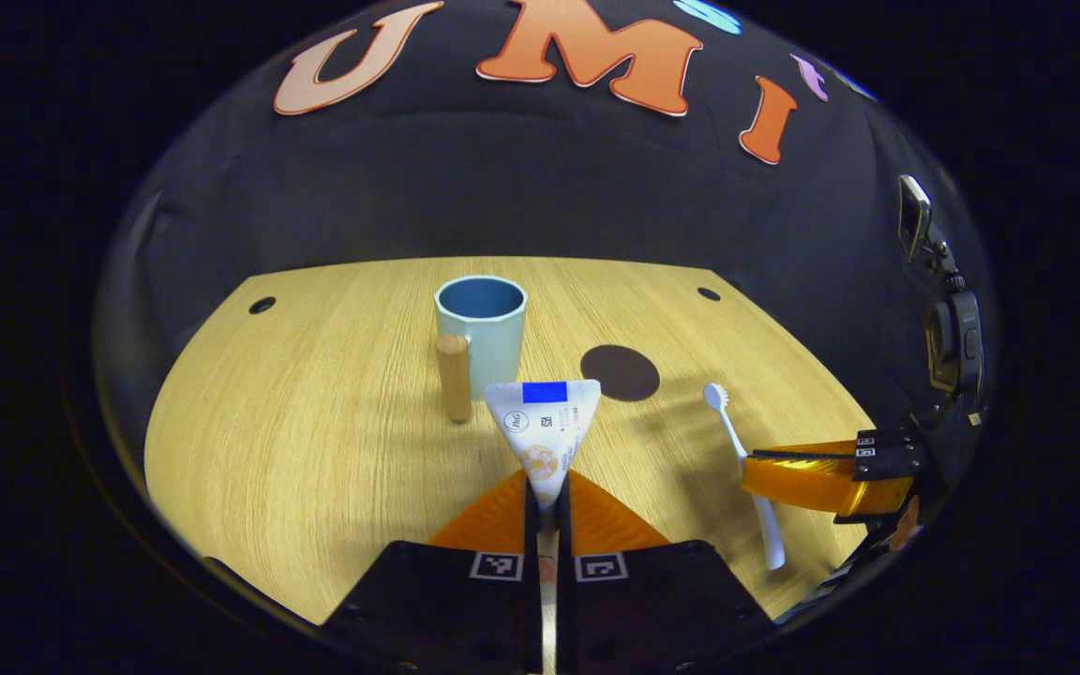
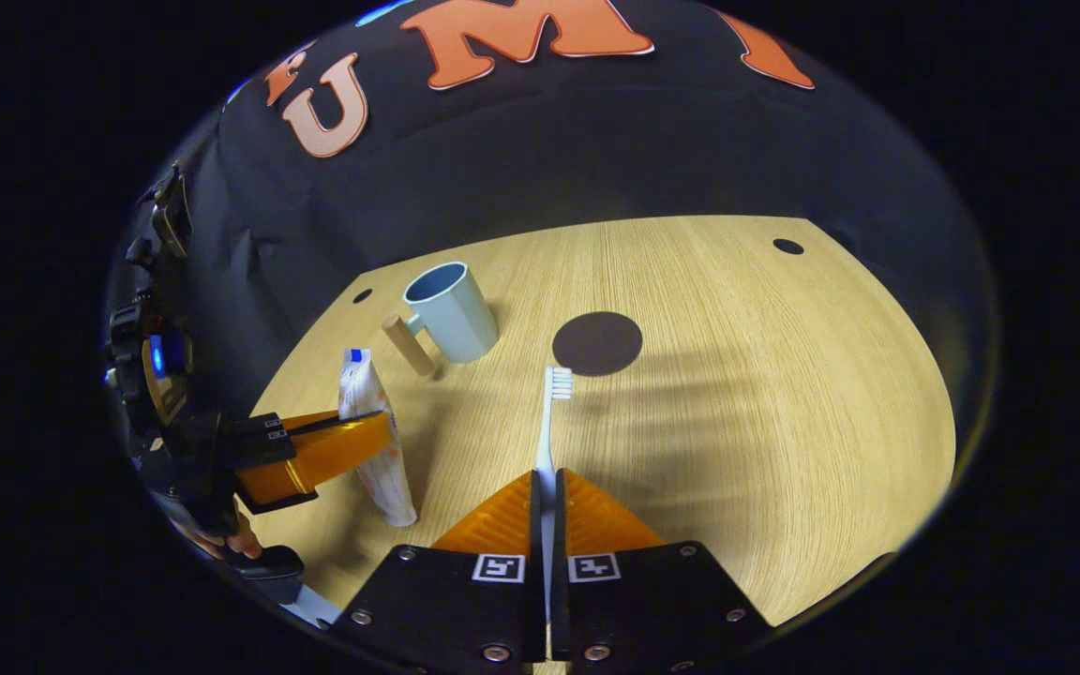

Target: Put the toothbrush and toothpaste on the desktop into the cup, then pick up the cup and place it on the coaster on the desktop.

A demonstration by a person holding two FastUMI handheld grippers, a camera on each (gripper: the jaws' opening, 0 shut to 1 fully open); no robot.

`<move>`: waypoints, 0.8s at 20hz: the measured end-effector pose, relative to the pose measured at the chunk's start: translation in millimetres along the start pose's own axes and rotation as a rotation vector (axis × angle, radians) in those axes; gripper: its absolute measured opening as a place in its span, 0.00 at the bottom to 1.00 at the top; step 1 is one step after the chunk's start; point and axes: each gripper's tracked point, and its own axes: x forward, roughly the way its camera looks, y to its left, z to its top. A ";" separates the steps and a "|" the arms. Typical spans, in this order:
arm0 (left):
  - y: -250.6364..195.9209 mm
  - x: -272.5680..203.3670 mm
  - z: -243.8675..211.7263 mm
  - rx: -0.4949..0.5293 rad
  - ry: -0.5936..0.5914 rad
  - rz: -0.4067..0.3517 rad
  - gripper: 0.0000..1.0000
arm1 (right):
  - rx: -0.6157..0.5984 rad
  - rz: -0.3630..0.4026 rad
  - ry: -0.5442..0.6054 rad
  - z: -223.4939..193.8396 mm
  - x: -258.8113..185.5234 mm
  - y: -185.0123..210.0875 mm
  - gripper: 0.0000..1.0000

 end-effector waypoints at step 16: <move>17.1 -3.9 104.4 0.001 -0.355 -0.007 0.05 | -0.081 0.079 -0.248 78.7 -14.5 31.9 0.02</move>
